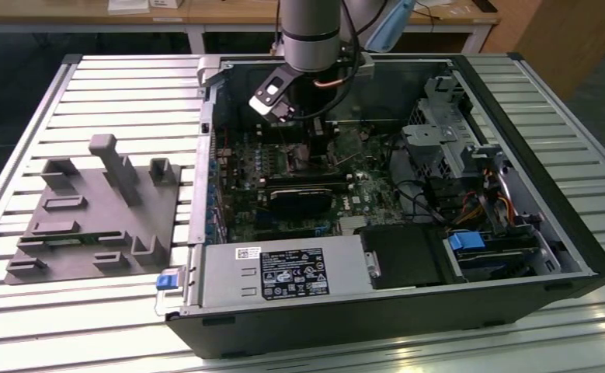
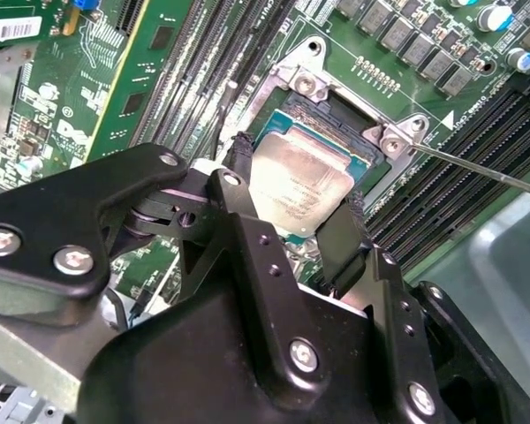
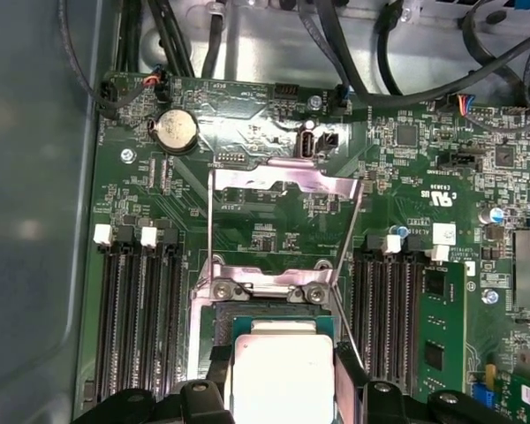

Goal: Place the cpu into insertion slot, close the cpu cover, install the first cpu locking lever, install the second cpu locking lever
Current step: 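Place the cpu into insertion slot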

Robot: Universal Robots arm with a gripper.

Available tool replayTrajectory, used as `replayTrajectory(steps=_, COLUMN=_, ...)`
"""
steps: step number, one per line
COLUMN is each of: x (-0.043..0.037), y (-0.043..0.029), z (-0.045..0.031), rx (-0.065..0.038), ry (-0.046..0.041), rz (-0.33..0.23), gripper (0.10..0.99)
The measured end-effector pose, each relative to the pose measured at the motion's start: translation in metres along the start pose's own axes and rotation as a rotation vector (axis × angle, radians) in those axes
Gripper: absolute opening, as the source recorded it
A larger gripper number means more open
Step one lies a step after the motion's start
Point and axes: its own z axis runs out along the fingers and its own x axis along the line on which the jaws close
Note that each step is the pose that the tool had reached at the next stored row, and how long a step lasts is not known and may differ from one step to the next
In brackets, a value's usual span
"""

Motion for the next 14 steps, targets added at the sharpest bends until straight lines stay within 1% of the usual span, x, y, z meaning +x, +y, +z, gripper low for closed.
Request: replayTrajectory(steps=14, x=0.0017, y=-0.0007, z=0.0051, rx=0.001, ry=-0.0001, rz=0.011, gripper=0.541)
